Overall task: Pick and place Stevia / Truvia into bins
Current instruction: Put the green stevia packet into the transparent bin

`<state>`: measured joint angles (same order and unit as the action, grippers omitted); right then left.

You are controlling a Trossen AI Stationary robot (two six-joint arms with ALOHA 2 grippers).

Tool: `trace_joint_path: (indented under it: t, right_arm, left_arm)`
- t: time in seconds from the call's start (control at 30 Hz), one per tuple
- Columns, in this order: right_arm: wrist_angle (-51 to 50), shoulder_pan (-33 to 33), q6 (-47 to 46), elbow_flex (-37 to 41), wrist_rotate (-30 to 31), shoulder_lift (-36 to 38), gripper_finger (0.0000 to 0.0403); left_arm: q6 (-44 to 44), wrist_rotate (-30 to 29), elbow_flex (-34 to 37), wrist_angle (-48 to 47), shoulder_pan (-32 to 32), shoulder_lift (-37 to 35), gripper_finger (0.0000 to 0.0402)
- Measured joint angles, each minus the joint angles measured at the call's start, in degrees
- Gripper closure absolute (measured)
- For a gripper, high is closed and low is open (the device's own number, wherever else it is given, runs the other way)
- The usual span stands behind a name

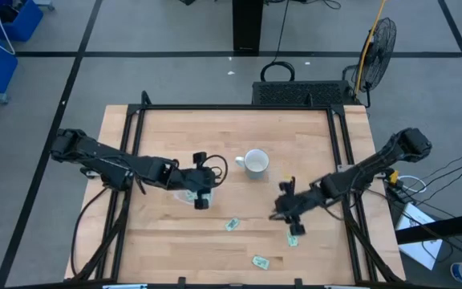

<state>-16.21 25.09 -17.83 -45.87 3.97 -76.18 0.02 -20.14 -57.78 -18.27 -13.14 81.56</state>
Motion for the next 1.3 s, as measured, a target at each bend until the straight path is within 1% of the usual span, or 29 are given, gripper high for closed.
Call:
trace_joint_path:
  t: [0.1,0.2,0.27,0.37,0.57,0.77,0.97,1.1,1.3]
  right_arm:
    - [-4.0,4.5,-7.5,2.4,1.2,-0.7,0.0271]
    - [-3.9,8.7,-15.1,5.1,4.3,-1.1,0.0271]
    - [-4.0,10.8,-19.6,6.9,5.0,-1.1,0.0271]
    - [-1.4,13.1,-25.3,9.5,5.0,-1.1,0.0271]
    - [6.6,16.0,-31.3,13.5,5.0,-1.1,0.0271]
    - [10.5,17.8,-32.5,16.2,5.0,-1.1,0.0271]
    - [18.8,17.8,-32.9,18.9,5.0,-1.2,0.0271]
    - [19.7,17.8,-35.2,20.1,5.0,-2.0,0.0271]
    - [20.6,17.8,-35.4,20.7,5.1,-2.2,0.0271]
  left_arm:
    - [2.6,0.0,0.0,2.3,0.0,0.0,0.0323]
    - [3.1,-0.2,0.0,2.1,0.0,0.0,0.0323]
    - [2.9,-0.8,0.0,1.7,0.0,0.0,0.0323]
    - [3.5,-1.0,0.0,1.7,0.1,0.0,0.0323]
    - [5.4,-1.0,0.0,1.7,0.4,0.0,0.0323]
    - [4.5,-1.0,0.0,1.8,1.5,0.0,0.0323]
    - [4.4,-1.0,0.0,1.8,2.8,0.0,0.0323]
    - [4.4,-1.0,0.0,1.8,3.3,0.0,0.0323]
    - [4.4,-0.9,0.0,1.6,3.9,0.0,0.0323]
